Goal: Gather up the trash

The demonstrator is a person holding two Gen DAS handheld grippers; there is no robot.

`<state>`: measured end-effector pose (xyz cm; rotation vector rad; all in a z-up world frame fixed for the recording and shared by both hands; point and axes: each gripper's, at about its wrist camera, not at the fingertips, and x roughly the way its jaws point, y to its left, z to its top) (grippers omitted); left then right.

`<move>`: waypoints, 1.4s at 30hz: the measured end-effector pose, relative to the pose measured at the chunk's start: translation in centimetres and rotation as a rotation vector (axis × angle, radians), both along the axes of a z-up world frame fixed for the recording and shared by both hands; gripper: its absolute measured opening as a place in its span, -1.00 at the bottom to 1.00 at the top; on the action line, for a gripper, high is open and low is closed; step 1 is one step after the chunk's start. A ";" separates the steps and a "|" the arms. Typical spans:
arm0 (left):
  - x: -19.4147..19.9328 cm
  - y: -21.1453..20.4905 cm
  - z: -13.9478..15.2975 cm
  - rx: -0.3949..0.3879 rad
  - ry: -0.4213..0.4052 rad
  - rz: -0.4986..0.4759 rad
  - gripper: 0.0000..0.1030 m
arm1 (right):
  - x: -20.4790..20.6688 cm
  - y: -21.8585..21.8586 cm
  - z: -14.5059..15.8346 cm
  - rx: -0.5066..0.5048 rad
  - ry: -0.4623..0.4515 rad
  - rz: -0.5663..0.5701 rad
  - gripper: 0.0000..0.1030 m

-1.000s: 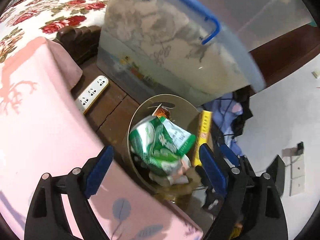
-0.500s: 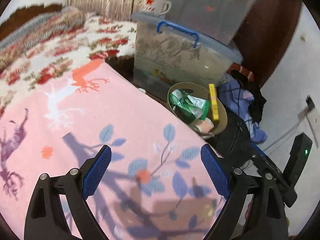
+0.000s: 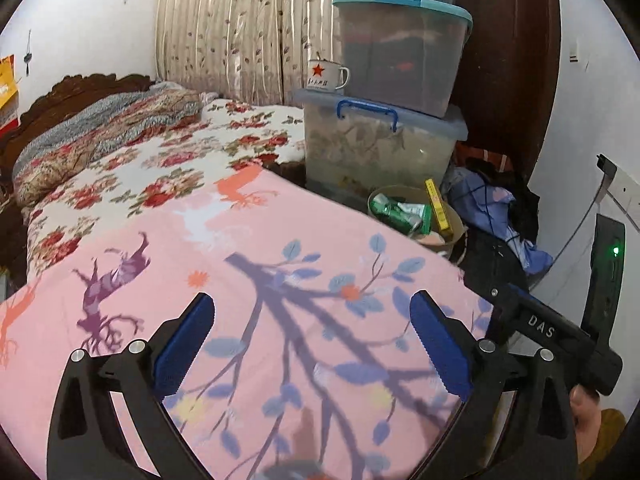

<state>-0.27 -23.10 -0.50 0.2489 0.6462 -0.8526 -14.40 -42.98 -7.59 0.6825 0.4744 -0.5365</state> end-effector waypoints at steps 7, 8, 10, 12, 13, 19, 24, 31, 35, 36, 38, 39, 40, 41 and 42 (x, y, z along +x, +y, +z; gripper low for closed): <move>-0.2 3.2 0.9 -0.021 -0.006 0.024 0.83 | -0.5 1.8 1.8 -0.033 0.000 -0.024 0.91; -0.3 3.4 0.9 -0.018 -0.020 0.040 0.83 | -0.5 1.9 2.0 -0.037 0.002 -0.024 0.91; -0.4 3.5 0.8 -0.007 -0.040 0.063 0.83 | -0.5 2.2 2.3 -0.047 0.004 -0.020 0.91; -0.3 3.6 0.5 0.009 -0.049 0.080 0.83 | -0.5 2.6 2.6 -0.054 0.006 -0.015 0.91; -0.2 3.5 0.3 0.017 -0.050 0.087 0.83 | -0.5 2.8 2.7 -0.058 0.009 -0.010 0.91; 0.3 3.1 -0.3 0.061 -0.070 0.121 0.83 | -0.4 3.3 2.5 -0.037 0.018 0.000 0.91; 0.6 2.9 -0.7 0.079 -0.065 0.133 0.83 | -0.2 3.6 2.1 -0.028 0.037 0.006 0.91; 0.7 2.7 -0.8 0.084 -0.067 0.141 0.83 | -0.3 3.8 2.4 -0.035 0.039 0.010 0.91; 0.5 2.7 -0.6 0.076 -0.077 0.145 0.83 | -0.3 3.9 2.4 -0.034 0.040 0.009 0.91; 0.4 2.7 -0.6 0.077 -0.080 0.146 0.83 | -0.4 3.9 2.4 -0.032 0.040 0.008 0.91; 0.2 2.6 -0.6 0.080 -0.086 0.146 0.83 | -0.5 3.9 2.4 -0.029 0.039 0.006 0.91; 0.1 2.6 -0.6 0.082 -0.086 0.144 0.83 | -0.6 3.8 2.4 -0.029 0.039 0.005 0.91; 0.1 2.5 -0.6 0.083 -0.085 0.141 0.83 | -0.7 3.8 2.4 -0.030 0.038 0.005 0.91; 0.0 2.5 -0.6 0.084 -0.080 0.137 0.83 | -0.8 3.9 2.5 -0.032 0.036 0.005 0.91; 0.0 2.5 -0.7 0.085 -0.077 0.135 0.83 | -0.8 3.8 2.5 -0.032 0.035 0.005 0.91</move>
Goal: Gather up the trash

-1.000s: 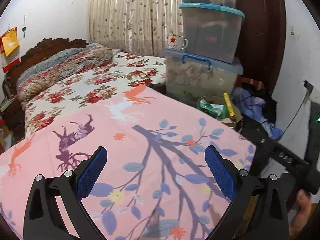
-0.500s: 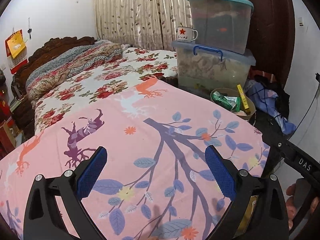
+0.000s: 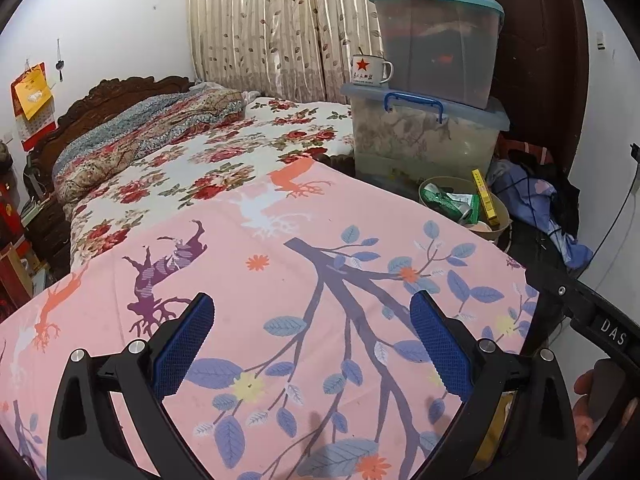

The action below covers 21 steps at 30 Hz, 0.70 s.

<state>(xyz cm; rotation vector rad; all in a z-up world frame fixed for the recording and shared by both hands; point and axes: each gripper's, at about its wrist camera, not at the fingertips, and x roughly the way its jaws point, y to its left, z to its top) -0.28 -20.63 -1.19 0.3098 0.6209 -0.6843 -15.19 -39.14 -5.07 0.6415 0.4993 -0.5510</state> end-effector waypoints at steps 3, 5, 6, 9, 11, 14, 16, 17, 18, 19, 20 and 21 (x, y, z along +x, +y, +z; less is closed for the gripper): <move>-0.1 -0.1 -0.1 0.000 0.013 -0.009 0.83 | 0.0 0.0 0.0 0.000 0.000 0.000 0.91; -0.2 -0.1 -0.2 0.000 0.015 -0.012 0.83 | -0.1 0.0 0.0 0.001 0.001 0.001 0.91; -0.2 -0.1 -0.2 0.000 0.016 -0.013 0.83 | 0.0 0.0 0.0 0.001 0.000 0.001 0.91; -0.3 -0.2 -0.3 0.001 0.019 -0.018 0.83 | -0.1 0.0 0.1 -0.001 0.000 0.003 0.91; -0.3 -0.3 -0.3 0.001 0.021 -0.021 0.83 | -0.1 0.1 0.1 -0.002 0.001 0.004 0.91; -0.4 -0.4 -0.4 0.003 0.024 -0.028 0.83 | -0.1 0.1 0.1 -0.001 0.001 0.004 0.91; -0.5 -0.5 -0.5 0.004 0.026 -0.033 0.83 | -0.1 0.1 0.2 -0.003 0.002 0.003 0.91; -0.5 -0.5 -0.5 0.005 0.027 -0.035 0.83 | -0.1 0.1 0.1 -0.003 0.001 0.003 0.91; -0.5 -0.5 -0.6 0.006 0.029 -0.037 0.83 | -0.1 0.1 0.2 -0.003 0.001 0.002 0.91; -0.5 -0.6 -0.6 0.005 0.031 -0.039 0.83 | 0.0 0.1 0.2 -0.004 0.001 0.002 0.91; -0.5 -0.6 -0.6 0.005 0.033 -0.040 0.83 | 0.1 0.1 0.2 -0.006 0.001 0.002 0.91; -0.4 -0.6 -0.6 0.004 0.034 -0.040 0.83 | 0.1 0.2 0.3 -0.007 0.001 0.002 0.91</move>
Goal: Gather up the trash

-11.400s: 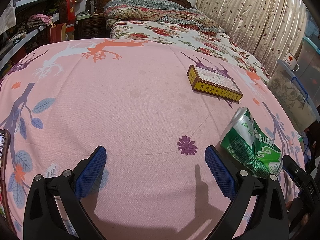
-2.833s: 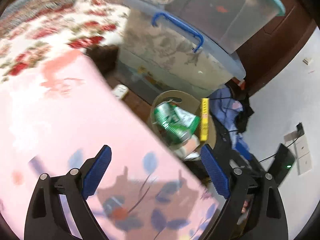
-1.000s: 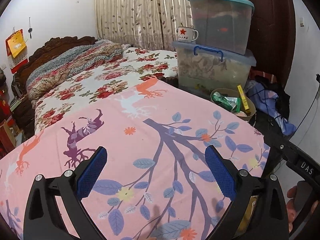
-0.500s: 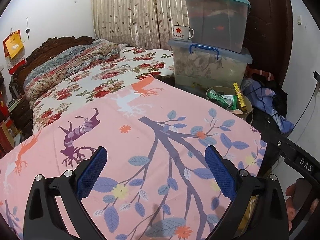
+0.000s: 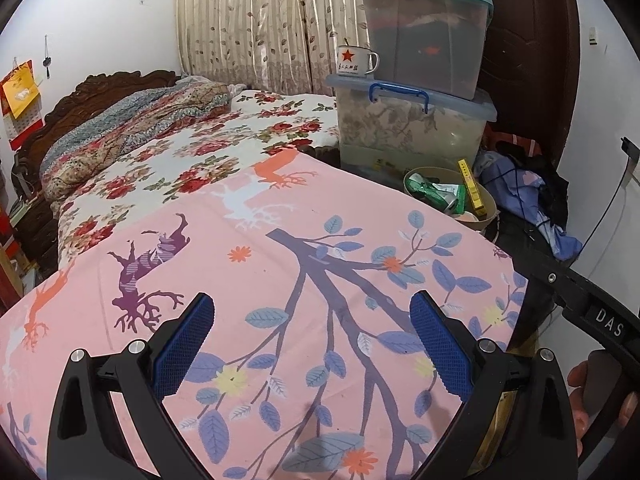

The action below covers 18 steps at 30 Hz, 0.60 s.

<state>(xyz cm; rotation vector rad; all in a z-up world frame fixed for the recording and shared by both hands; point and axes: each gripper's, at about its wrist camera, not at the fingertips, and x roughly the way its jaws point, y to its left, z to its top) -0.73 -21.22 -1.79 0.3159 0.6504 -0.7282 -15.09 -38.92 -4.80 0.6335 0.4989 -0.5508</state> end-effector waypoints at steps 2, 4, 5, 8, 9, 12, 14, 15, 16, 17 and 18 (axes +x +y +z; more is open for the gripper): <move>0.1 0.0 0.0 -0.002 0.002 0.001 0.83 | 0.1 0.0 0.0 0.000 0.002 0.002 0.91; 0.1 0.0 0.0 -0.004 0.002 0.003 0.83 | 0.3 0.0 0.0 -0.001 0.004 0.005 0.91; 0.1 0.1 0.1 -0.007 0.000 0.003 0.83 | 0.3 -0.1 0.1 -0.001 0.005 0.006 0.91; -0.1 0.2 0.3 -0.015 -0.017 0.004 0.83 | 0.4 -0.1 0.1 -0.002 0.007 0.008 0.91; -0.2 0.3 0.4 -0.025 -0.020 0.002 0.83 | 0.4 -0.1 0.1 -0.002 0.008 0.008 0.91; -0.4 0.5 0.7 -0.038 -0.032 -0.003 0.83 | 0.4 -0.1 0.0 -0.002 0.007 0.007 0.91; -0.6 0.5 0.7 -0.036 -0.037 -0.003 0.83 | 0.4 -0.1 0.0 -0.001 0.008 0.008 0.91; -0.6 0.5 0.7 -0.036 -0.037 -0.002 0.83 | 0.4 0.0 0.0 -0.001 0.008 0.008 0.91; -0.6 0.6 0.7 -0.037 -0.033 -0.002 0.83 | 0.4 0.0 0.0 -0.002 0.008 0.007 0.91; -0.6 0.6 0.8 -0.038 -0.030 -0.004 0.83 | 0.4 -0.1 0.0 -0.002 0.007 0.008 0.91; -0.6 0.6 0.8 -0.039 -0.029 -0.005 0.83 | 0.5 0.0 0.0 -0.002 0.007 0.009 0.91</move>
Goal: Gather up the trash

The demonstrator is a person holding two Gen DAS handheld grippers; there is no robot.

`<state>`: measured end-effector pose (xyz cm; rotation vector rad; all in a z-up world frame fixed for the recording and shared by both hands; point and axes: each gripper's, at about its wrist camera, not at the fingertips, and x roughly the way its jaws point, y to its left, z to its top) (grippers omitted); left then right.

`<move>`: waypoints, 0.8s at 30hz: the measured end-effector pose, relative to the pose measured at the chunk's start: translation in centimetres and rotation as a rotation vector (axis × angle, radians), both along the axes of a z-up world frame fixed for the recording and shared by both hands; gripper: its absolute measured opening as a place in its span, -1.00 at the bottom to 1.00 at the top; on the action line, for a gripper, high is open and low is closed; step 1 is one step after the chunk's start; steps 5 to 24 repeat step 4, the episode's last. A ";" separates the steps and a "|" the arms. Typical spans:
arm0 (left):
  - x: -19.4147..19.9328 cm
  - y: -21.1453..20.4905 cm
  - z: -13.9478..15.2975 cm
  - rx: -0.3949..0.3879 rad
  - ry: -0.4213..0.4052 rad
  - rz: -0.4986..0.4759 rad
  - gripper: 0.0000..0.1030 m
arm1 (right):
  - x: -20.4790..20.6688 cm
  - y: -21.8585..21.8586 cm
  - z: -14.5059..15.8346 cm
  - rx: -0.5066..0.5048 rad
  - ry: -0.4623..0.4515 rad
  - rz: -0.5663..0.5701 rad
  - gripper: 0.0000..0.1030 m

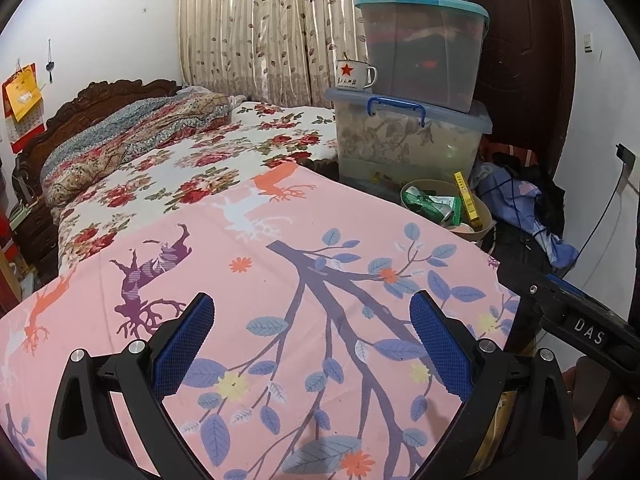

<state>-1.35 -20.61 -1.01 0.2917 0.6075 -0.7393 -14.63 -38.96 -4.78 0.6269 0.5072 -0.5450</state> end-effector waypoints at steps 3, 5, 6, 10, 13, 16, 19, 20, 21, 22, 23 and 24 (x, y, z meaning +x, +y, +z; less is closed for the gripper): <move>0.1 0.1 0.0 -0.003 0.001 0.006 0.83 | 0.0 0.0 0.0 0.001 0.002 0.000 0.91; 0.1 0.2 0.1 -0.003 0.002 0.007 0.83 | 0.0 0.0 0.0 0.002 0.002 -0.001 0.91; 0.1 0.2 0.1 -0.003 0.002 0.007 0.83 | 0.0 0.0 0.0 0.002 0.002 -0.001 0.91; 0.1 0.2 0.1 -0.003 0.002 0.007 0.83 | 0.0 0.0 0.0 0.002 0.002 -0.001 0.91; 0.1 0.2 0.1 -0.003 0.002 0.007 0.83 | 0.0 0.0 0.0 0.002 0.002 -0.001 0.91; 0.1 0.2 0.1 -0.003 0.002 0.007 0.83 | 0.0 0.0 0.0 0.002 0.002 -0.001 0.91; 0.1 0.2 0.1 -0.003 0.002 0.007 0.83 | 0.0 0.0 0.0 0.002 0.002 -0.001 0.91; 0.1 0.2 0.1 -0.003 0.002 0.007 0.83 | 0.0 0.0 0.0 0.002 0.002 -0.001 0.91; 0.1 0.2 0.1 -0.003 0.002 0.007 0.83 | 0.0 0.0 0.0 0.002 0.002 -0.001 0.91; 0.1 0.2 0.1 -0.003 0.002 0.007 0.83 | 0.0 0.0 0.0 0.002 0.002 -0.001 0.91; 0.1 0.2 0.1 -0.003 0.002 0.007 0.83 | 0.0 0.0 0.0 0.002 0.002 -0.001 0.91; 0.1 0.2 0.1 -0.003 0.002 0.007 0.83 | 0.0 0.0 0.0 0.002 0.002 -0.001 0.91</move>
